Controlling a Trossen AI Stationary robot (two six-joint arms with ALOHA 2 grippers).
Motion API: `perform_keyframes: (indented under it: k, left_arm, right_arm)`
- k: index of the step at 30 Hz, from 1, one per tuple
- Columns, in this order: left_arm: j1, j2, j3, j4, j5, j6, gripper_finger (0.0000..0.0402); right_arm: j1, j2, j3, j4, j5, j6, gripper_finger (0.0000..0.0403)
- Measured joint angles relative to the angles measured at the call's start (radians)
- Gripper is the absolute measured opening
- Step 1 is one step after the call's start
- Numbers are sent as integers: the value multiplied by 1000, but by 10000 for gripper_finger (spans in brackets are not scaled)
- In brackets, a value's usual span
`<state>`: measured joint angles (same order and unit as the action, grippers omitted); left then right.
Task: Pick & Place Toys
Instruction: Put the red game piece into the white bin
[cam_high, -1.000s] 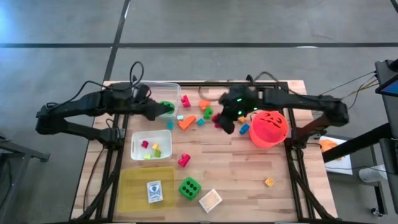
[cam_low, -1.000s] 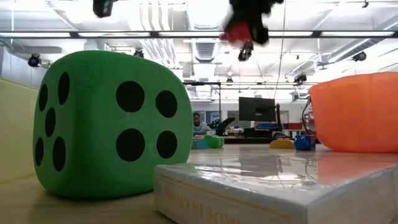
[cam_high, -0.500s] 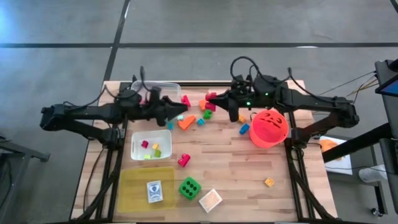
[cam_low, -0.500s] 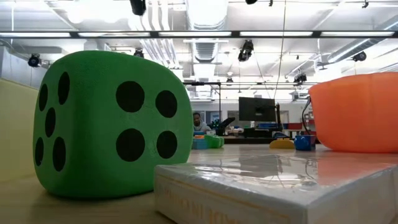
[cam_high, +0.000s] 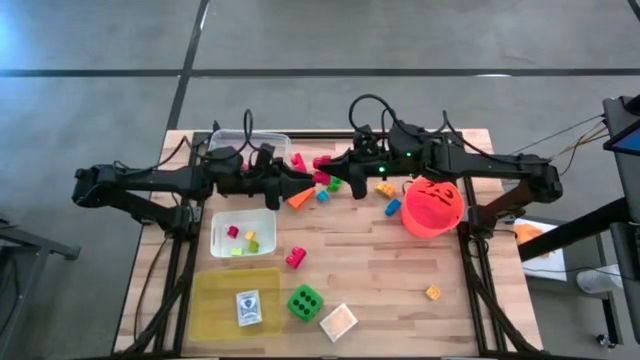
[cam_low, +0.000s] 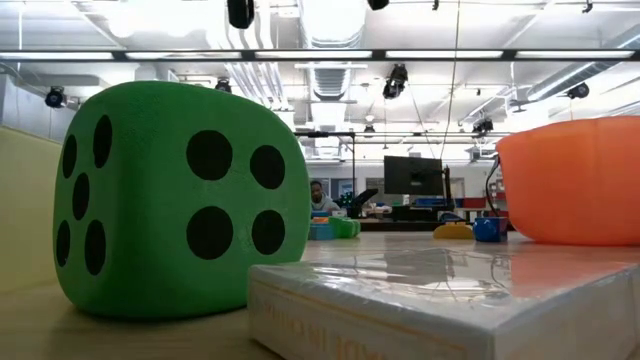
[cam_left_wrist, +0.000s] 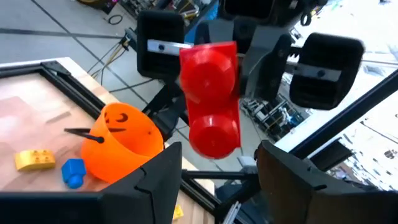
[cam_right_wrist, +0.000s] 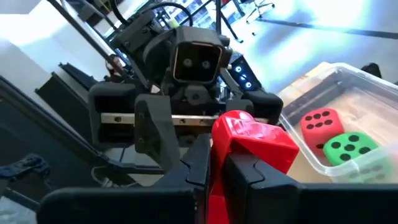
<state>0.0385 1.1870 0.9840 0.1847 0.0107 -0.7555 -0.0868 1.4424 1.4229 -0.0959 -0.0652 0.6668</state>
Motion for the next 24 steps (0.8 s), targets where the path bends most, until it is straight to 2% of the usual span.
perform_keyframes:
  k: [3, 11, 14, 19, 24]
  left_arm:
    - [-9, 0, 0, -4, 1, -3, 227]
    - [-15, 1, 0, -1, -7, -11, 352]
    - [-15, 1, 0, -1, -7, -7, 378]
    - [-15, 1, -1, 12, -11, -2, 384]
    - [-20, 1, -1, 13, -4, 6, 341]
  right_arm:
    - [2, 20, 22, -2, -19, -9, 14]
    - [11, 70, 79, 6, -41, -10, 14]
    - [16, 93, 100, 2, -46, -11, 14]
    - [26, 134, 139, 2, -55, -7, 14]
    - [32, 158, 164, 5, -64, -10, 14]
